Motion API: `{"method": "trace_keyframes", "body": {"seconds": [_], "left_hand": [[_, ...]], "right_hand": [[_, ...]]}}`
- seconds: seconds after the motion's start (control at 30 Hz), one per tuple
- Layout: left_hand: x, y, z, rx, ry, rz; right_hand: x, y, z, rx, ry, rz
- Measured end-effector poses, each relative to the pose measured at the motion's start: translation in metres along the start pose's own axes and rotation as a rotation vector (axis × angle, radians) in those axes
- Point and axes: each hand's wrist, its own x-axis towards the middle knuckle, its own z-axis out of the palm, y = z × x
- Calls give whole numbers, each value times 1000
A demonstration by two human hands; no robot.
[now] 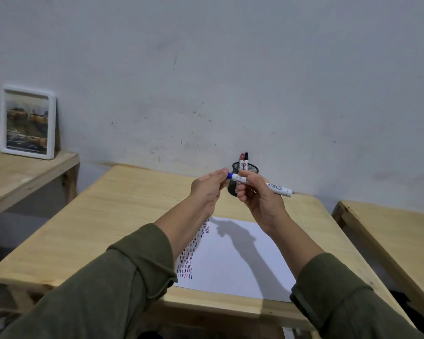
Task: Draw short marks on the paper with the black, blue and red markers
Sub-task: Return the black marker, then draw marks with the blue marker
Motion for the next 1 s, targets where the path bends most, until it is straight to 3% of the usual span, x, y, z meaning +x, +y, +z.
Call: {"method": "trace_keyframes", "body": {"seconds": [0.33,0.5,0.77,1.0], "left_hand": [[22,19,5,77,-14,9],[40,22,28,294,-163,50],[103,16,46,888,-86,315],[153,-7,53,1116,-98,295]], "right_hand": [[3,-24,-20,5,-282,192],[25,-26,-27,-202,-123,103],[95,-39,-61,-496,29,-57],[165,-39,-85,-706,190,-170]]}}
